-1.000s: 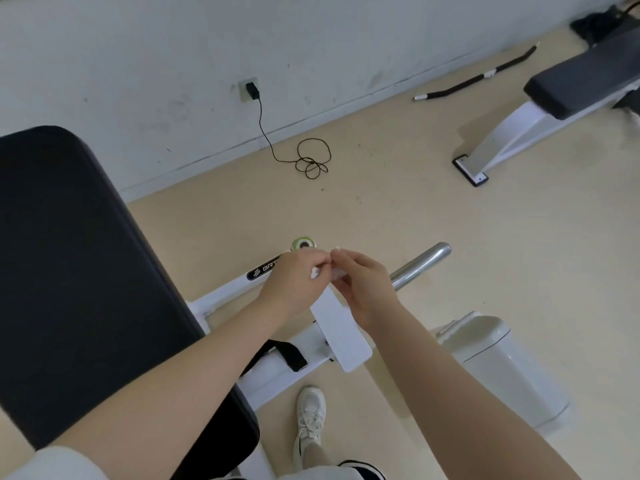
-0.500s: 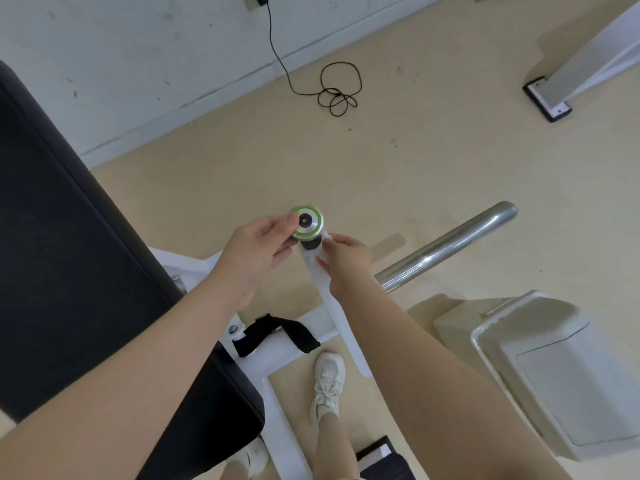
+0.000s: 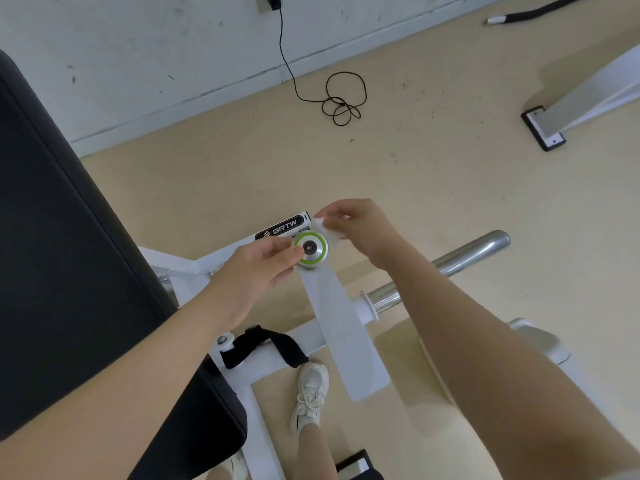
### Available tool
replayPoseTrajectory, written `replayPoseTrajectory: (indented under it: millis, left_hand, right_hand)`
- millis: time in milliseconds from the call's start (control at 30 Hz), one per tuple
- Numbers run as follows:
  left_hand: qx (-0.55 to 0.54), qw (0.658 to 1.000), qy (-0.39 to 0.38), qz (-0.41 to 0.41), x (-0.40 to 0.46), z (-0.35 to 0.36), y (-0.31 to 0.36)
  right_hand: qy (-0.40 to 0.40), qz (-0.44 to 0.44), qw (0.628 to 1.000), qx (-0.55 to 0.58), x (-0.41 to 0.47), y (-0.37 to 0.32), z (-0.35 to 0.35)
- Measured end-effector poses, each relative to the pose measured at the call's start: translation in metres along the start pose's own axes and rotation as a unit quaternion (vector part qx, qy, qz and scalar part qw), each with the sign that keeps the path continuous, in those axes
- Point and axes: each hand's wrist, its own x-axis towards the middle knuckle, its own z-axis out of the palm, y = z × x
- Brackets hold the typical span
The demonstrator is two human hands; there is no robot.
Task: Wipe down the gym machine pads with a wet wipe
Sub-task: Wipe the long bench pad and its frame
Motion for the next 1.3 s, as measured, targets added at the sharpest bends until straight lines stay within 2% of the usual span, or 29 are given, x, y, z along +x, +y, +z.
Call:
replayPoseTrajectory:
  millis: [100, 167, 233, 300, 367, 400, 467, 533, 567, 633, 733, 800, 900, 933, 967, 1033, 1133, 1300]
  left_hand:
    - [-0.026, 0.999, 0.021, -0.026, 0.002, -0.001, -0.003]
    - [-0.052, 0.997, 0.039, -0.045, 0.005, -0.001, -0.005]
    - [-0.083, 0.993, 0.066, -0.060, 0.007, -0.001, -0.005]
    - [-0.051, 0.993, 0.076, -0.069, 0.008, -0.001, -0.005]
    - [0.012, 0.996, 0.059, -0.069, 0.009, -0.003, -0.005]
    - [0.028, 0.996, 0.044, -0.068, 0.009, -0.004, -0.004]
    - [0.048, 0.997, 0.022, -0.061, 0.009, -0.005, -0.003]
    - [0.071, 0.996, 0.027, -0.046, 0.009, -0.004, -0.002]
    - [0.081, 0.996, 0.031, -0.036, 0.009, -0.003, -0.001]
    - [0.102, 0.994, 0.032, -0.021, 0.010, -0.004, -0.001]
    - [0.116, 0.993, 0.012, -0.010, 0.008, -0.007, 0.003]
    - [0.117, 0.993, 0.010, 0.000, 0.005, -0.013, 0.002]
    - [0.125, 0.991, 0.049, 0.018, -0.002, -0.030, -0.007]
    - [0.135, 0.989, 0.064, 0.019, -0.005, -0.038, -0.010]
    - [0.148, 0.986, 0.070, 0.021, -0.009, -0.046, -0.013]
    - [0.164, 0.984, 0.060, 0.024, -0.018, -0.061, -0.016]
    - [0.181, 0.983, 0.032, 0.025, -0.032, -0.076, -0.015]
    - [0.170, 0.984, -0.005, 0.049, -0.056, -0.075, -0.002]
  right_hand:
    - [-0.119, 0.006, 0.988, -0.097, 0.026, -0.001, 0.016]
    - [-0.176, 0.015, 0.977, -0.119, 0.033, -0.005, 0.019]
    - [-0.216, 0.031, 0.971, -0.102, 0.030, -0.014, 0.014]
    - [-0.241, 0.038, 0.969, -0.025, 0.017, -0.030, 0.007]
    - [-0.211, 0.041, 0.969, 0.122, 0.002, -0.040, 0.001]
    - [-0.159, 0.048, 0.966, 0.199, -0.007, -0.042, -0.001]
    - [0.020, 0.100, 0.957, 0.273, -0.023, -0.032, 0.004]
    - [0.171, 0.230, 0.910, 0.299, -0.040, -0.003, 0.019]
    - [0.202, 0.292, 0.877, 0.324, -0.050, 0.013, 0.033]
    - [0.216, 0.361, 0.820, 0.388, -0.064, 0.035, 0.064]
    - [0.231, 0.352, 0.749, 0.511, -0.062, 0.038, 0.102]
    - [0.259, 0.327, 0.683, 0.600, -0.047, 0.029, 0.114]
    - [0.277, 0.302, 0.562, 0.718, -0.033, 0.016, 0.121]
    - [0.284, 0.290, 0.531, 0.744, -0.033, 0.012, 0.122]
    - [0.291, 0.273, 0.516, 0.758, -0.036, 0.006, 0.125]
    - [0.304, 0.242, 0.521, 0.760, -0.046, -0.005, 0.129]
    - [0.326, 0.192, 0.550, 0.745, -0.063, -0.020, 0.135]
    - [0.312, 0.062, 0.650, 0.690, -0.106, -0.054, 0.141]
